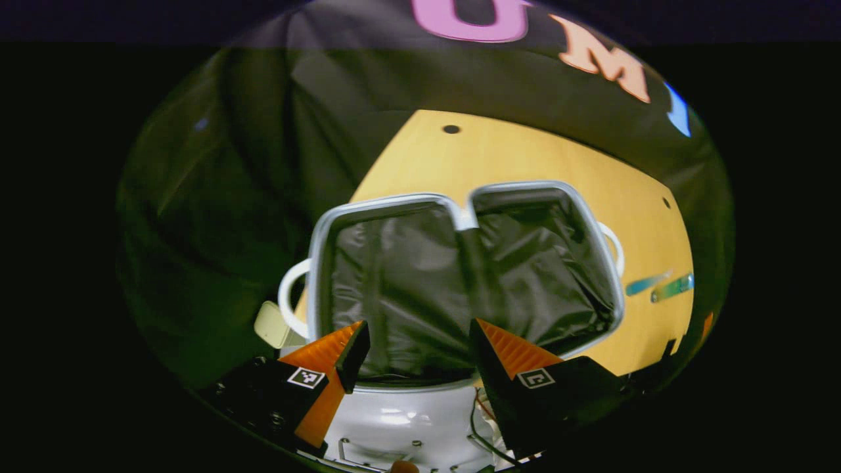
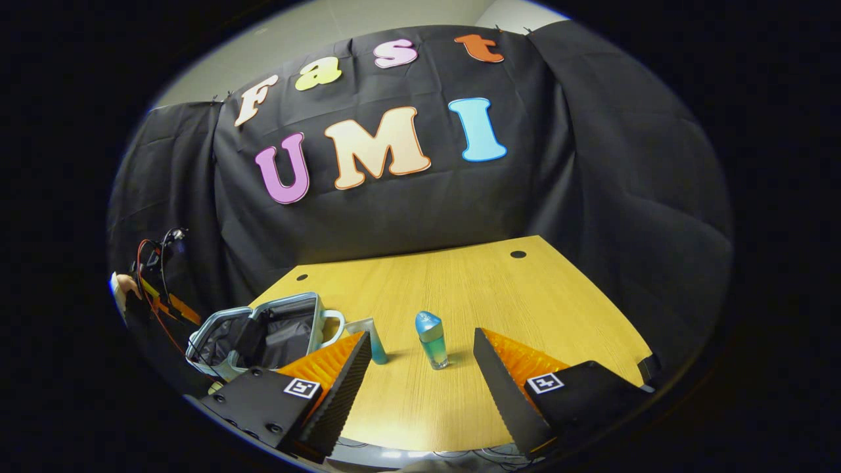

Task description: First open the suitcase, pack the skin care products into it, and then close the suitcase.

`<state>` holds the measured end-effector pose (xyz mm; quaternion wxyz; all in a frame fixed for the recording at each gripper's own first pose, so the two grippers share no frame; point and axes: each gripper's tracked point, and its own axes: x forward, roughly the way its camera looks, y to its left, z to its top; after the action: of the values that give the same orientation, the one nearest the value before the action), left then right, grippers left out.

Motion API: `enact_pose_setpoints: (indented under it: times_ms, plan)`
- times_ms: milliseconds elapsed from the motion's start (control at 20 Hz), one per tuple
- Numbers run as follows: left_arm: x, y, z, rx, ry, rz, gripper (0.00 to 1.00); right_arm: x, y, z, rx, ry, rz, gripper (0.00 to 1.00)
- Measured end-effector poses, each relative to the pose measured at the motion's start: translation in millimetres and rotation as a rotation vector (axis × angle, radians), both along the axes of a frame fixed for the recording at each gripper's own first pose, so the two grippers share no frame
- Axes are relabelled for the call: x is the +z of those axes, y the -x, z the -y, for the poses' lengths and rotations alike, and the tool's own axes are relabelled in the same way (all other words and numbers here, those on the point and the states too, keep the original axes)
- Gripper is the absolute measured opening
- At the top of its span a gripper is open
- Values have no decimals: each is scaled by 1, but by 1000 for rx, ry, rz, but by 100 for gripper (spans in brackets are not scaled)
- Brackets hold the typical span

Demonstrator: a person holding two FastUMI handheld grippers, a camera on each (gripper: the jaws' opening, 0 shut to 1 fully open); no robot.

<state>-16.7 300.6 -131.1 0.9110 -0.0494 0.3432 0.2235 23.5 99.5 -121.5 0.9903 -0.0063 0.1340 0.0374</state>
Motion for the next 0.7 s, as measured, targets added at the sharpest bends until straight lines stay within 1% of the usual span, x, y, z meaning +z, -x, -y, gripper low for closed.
enact_pose_setpoints:
  times_ms: [100, 200, 350, 450, 550, 600, 650, 700]
  plan:
    - [-8, -20, 48, -74, 22, 5, 90, -4, -7, 3, 9, 5, -15, 98]
    - [-10, -37, 88, -113, 55, 20, 90, -10, -17, 7, 22, 10, -35, 98]
    - [-17, -62, 142, -163, 53, 36, 90, -20, -32, 14, 57, 16, -66, 98]
    - [-17, -76, 178, -204, 58, 47, 93, -26, -46, 16, 90, 14, -98, 98]
    - [-20, -90, 214, -249, 75, 62, 93, -34, -56, 16, 136, 19, -122, 98]
    - [-20, -97, 234, -274, 88, 71, 93, -42, -60, 15, 161, 27, -140, 95]
    - [-21, -107, 251, -289, 102, 92, 93, -48, -63, 16, 186, 35, -157, 98]
    - [-24, -116, 268, -307, 128, 104, 93, -54, -67, 17, 209, 45, -174, 98]
